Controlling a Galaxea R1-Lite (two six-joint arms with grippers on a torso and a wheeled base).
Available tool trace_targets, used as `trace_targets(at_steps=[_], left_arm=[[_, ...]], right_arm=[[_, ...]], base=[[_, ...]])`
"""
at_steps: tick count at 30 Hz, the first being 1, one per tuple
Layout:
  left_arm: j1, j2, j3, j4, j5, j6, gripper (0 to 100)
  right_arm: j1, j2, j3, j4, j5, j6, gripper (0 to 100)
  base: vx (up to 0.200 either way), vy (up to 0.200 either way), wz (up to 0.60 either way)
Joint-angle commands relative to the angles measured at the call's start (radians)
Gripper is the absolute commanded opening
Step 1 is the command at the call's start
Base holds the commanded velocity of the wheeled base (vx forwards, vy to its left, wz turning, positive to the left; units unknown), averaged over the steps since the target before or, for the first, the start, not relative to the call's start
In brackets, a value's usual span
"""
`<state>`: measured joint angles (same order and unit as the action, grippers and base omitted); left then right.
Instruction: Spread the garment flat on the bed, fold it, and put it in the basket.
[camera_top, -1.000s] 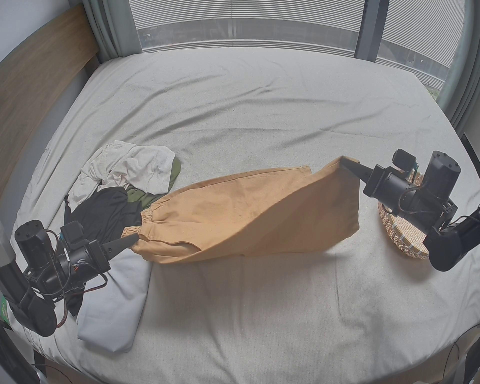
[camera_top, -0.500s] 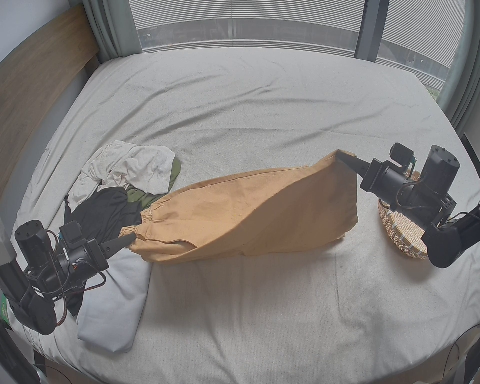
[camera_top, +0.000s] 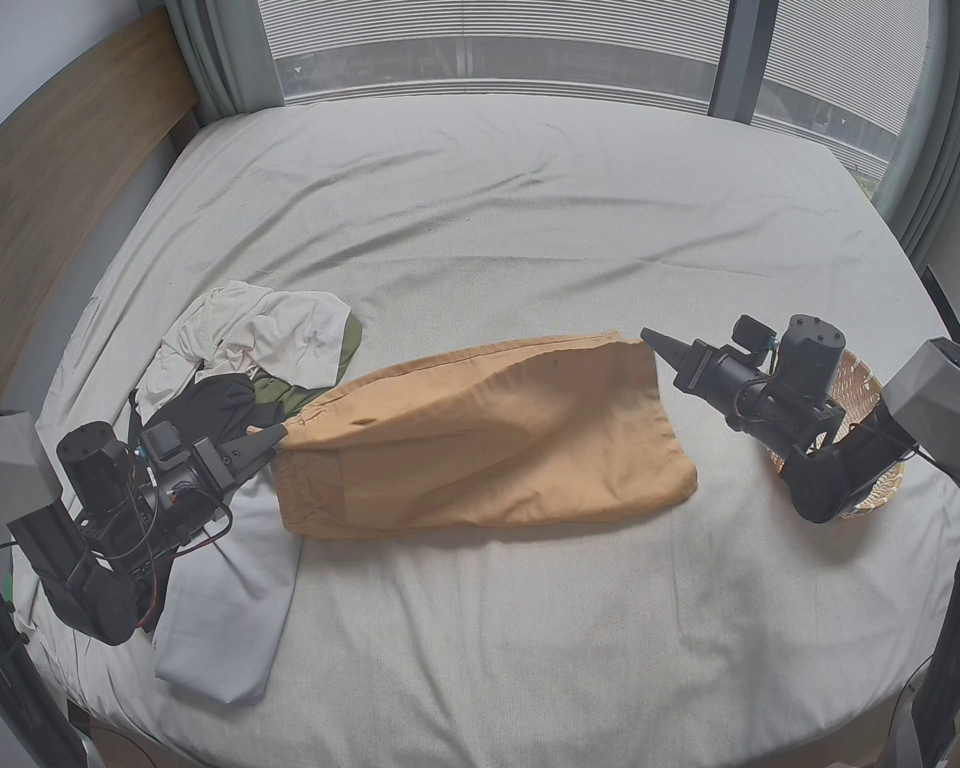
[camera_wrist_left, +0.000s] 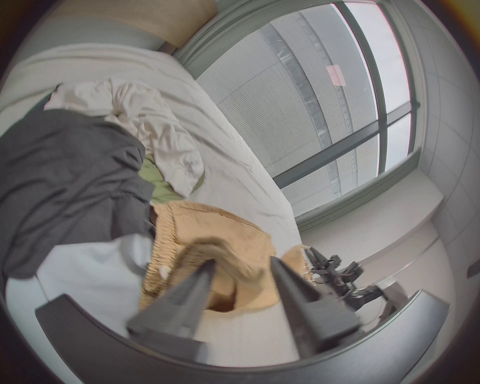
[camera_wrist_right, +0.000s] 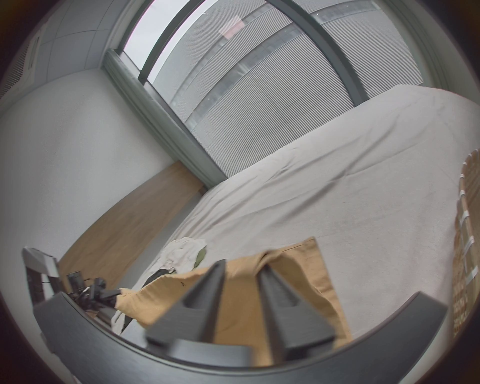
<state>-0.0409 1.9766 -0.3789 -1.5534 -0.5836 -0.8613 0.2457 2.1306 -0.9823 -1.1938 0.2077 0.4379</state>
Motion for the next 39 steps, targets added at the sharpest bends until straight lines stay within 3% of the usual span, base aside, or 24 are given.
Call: trace_targets(at_steps=[1,7,21,31,39], left_arm=[[-0.034,-0.027,0.000,-0.001,0.004,-0.022,100],[-0.022,-0.027,0.000,-0.002,0.001,0.005,100],[-0.033,-0.074,0.035,-0.002,-0.004,0.031,100],[-0.042,-0.116,0.183,-0.001,-0.074,0.297,100],[-0.062,-0.116,0.218,-0.001,-0.073,0.343,100]], right_arm=[[-0.006,0.028,0.024,-0.009,-0.024,-0.001,100],[0.000,0.038,0.024,-0.079,-0.022,-0.002,100],[0.027,0.025,0.086,-0.084,-0.021,-0.002,100],[0.090,-0.060,0.287,-0.079,-0.027,0.004,100],[0.093,-0.090,0.442,-0.079,-0.050,0.007,100]], base=[[0.000,0.000,0.00],[0.000,0.000,0.00],[0.000,0.000,0.00],[0.000,0.000,0.00],[0.000,0.000,0.00]])
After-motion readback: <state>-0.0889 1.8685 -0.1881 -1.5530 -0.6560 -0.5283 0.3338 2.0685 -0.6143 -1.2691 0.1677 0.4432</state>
